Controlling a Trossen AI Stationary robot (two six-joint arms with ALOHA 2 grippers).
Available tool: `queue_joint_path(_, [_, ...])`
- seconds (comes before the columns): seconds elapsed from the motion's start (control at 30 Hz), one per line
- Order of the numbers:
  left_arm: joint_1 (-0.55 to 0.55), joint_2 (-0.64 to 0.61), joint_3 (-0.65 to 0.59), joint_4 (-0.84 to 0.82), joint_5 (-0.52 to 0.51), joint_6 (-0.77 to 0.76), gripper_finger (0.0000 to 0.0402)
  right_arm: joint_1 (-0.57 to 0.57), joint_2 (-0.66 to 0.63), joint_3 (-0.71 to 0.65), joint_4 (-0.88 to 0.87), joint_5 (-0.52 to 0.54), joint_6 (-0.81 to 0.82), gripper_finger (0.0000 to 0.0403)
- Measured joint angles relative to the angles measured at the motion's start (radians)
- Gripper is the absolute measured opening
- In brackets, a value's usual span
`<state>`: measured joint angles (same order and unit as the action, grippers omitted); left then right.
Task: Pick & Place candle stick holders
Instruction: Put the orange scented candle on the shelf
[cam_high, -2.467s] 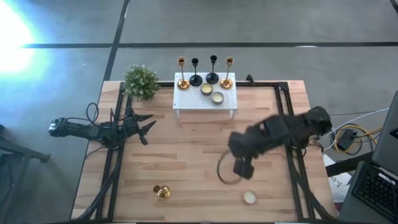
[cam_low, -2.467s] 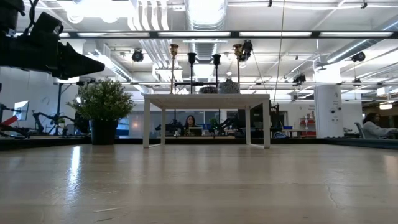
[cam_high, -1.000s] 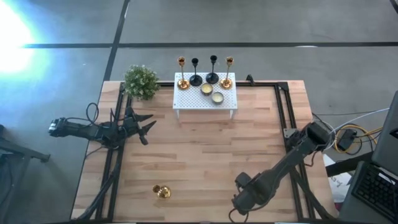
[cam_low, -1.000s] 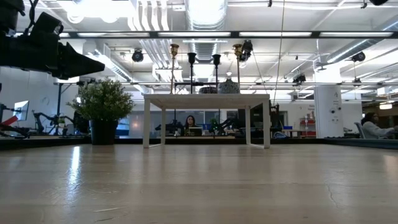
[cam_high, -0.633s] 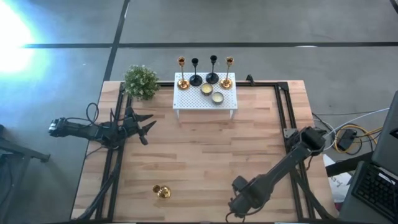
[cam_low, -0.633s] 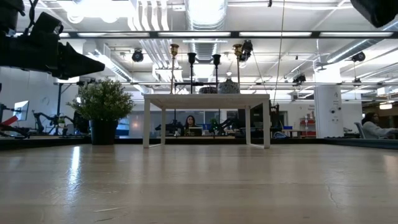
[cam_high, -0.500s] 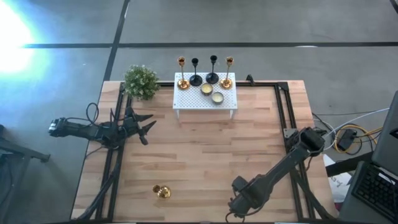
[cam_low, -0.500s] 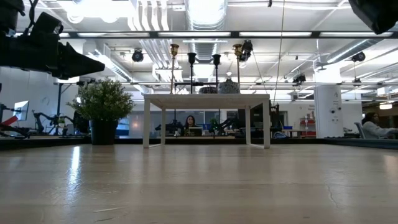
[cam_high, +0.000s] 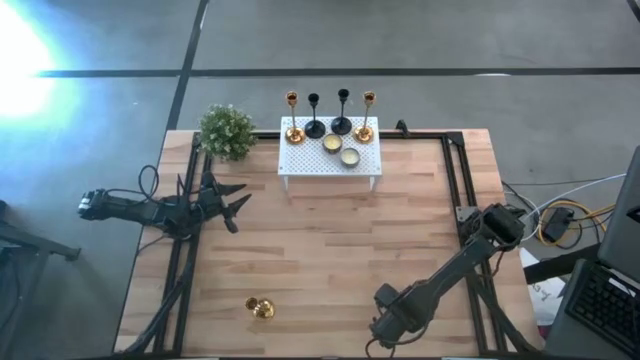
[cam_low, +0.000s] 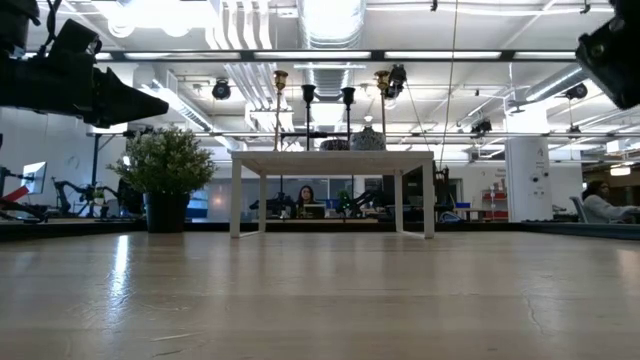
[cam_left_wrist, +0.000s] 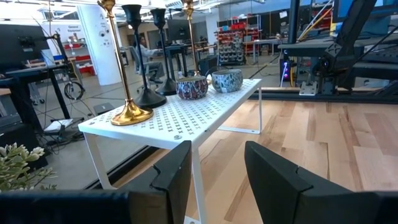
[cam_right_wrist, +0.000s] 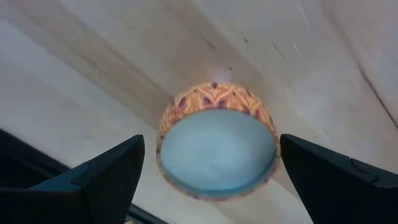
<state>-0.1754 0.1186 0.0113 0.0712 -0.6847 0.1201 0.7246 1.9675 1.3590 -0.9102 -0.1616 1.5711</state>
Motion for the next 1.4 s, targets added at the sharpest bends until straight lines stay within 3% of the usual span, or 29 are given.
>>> queue_joint_path(0.53, [0.000,0.000,0.000,0.001,0.000,0.000,0.0154,0.002,-0.001,-0.060,0.065,0.000,0.023,0.0364])
queue_joint_path(0.8, [0.000,0.000,0.000,0.002,0.000,0.000,0.0154,0.002,-0.001,-0.064,0.065,0.001,0.018,0.0285])
queue_joint_path(1.4, [0.000,0.000,0.000,0.003,0.000,0.000,0.0154,-0.023,-0.001,-0.057,0.087,-0.113,-0.063,0.0285])
